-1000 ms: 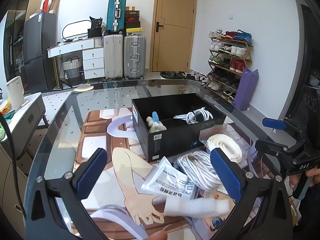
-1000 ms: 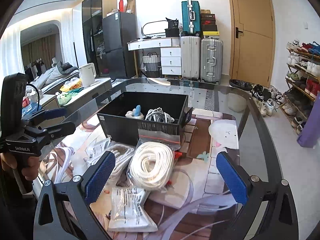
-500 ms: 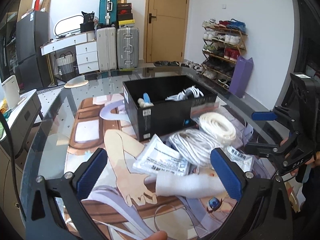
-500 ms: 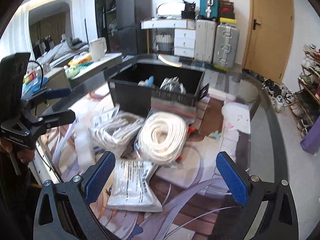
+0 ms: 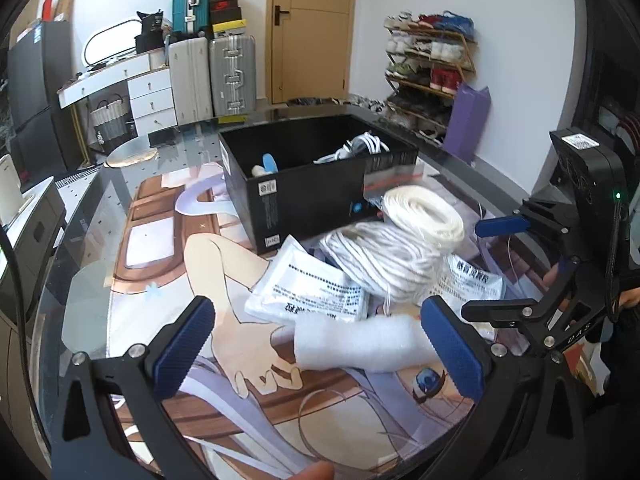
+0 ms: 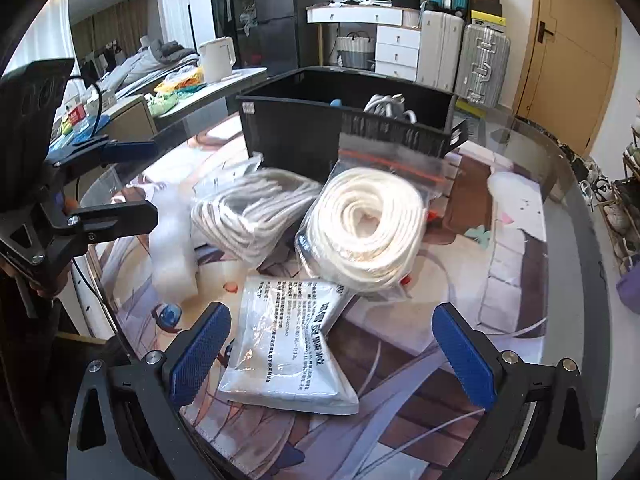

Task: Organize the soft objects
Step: 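Move the left gripper back to the white foam tube on the mat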

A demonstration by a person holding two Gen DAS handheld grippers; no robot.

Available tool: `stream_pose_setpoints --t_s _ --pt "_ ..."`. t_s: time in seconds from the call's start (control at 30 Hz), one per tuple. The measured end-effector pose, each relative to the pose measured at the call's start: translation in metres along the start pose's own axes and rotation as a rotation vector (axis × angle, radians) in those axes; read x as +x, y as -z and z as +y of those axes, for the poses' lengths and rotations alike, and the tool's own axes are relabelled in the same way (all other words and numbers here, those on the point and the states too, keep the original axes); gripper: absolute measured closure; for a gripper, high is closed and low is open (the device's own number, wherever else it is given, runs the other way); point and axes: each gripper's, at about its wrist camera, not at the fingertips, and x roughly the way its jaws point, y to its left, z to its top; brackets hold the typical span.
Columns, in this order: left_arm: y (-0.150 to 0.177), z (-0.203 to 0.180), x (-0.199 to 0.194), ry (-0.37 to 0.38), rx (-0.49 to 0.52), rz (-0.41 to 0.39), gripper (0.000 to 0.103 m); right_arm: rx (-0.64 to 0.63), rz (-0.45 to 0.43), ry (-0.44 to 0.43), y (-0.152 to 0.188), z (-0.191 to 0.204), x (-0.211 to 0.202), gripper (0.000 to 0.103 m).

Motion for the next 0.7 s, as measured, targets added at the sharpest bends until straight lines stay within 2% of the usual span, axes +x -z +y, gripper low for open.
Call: stream_pose_setpoints --t_s 0.23,0.47,0.63,0.7 --pt "0.003 -0.002 0.0 0.087 0.017 0.033 0.0 -0.017 0.026 -0.013 0.003 0.005 0.007 0.0" --pt "0.008 -0.019 0.002 0.087 0.074 0.052 0.0 -0.017 0.032 -0.001 0.006 0.004 0.01 0.001" --pt "0.008 -0.024 0.0 0.124 0.096 0.053 0.0 -0.016 0.029 -0.003 0.007 0.003 0.008 0.001" --pt "0.01 -0.027 0.002 0.112 0.108 0.059 0.0 -0.016 0.029 -0.002 0.007 0.003 0.009 0.001"
